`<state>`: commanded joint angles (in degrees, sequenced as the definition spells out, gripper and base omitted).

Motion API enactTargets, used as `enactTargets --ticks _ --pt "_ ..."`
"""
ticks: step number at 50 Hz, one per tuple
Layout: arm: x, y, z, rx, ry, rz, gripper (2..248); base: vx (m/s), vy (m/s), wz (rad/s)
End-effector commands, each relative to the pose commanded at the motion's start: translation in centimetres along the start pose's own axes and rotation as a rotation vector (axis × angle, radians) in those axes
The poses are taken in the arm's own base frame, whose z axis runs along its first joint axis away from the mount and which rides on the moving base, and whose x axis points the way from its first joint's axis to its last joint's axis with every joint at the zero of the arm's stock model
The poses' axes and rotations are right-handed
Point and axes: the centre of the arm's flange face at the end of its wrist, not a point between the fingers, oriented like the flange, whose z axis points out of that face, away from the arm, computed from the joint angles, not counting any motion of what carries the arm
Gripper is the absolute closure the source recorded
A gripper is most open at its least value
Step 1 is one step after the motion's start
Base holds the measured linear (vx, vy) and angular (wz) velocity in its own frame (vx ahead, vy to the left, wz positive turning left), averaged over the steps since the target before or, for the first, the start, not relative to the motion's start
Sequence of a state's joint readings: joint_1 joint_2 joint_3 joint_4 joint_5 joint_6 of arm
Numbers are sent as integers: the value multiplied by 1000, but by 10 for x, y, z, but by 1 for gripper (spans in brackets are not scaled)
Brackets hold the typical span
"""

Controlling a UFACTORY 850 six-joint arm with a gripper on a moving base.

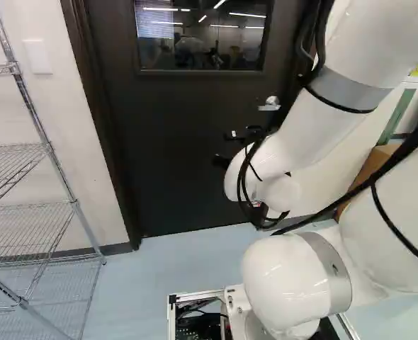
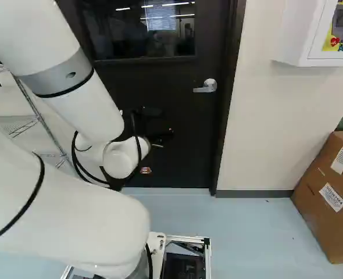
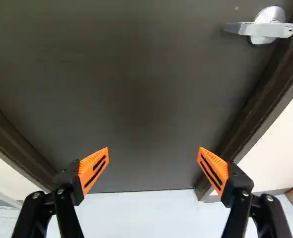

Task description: Open the door and move inside

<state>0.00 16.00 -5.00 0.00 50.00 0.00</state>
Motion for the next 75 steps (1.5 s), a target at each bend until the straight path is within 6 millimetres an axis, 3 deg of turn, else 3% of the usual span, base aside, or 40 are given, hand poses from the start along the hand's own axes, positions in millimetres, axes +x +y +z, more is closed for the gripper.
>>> enactTargets --ticks 30,75 --pt "2 1 5 -2 -2 1 3 0 0 0" --pt "31 17 46 -50 9 17 3 0 0 0"
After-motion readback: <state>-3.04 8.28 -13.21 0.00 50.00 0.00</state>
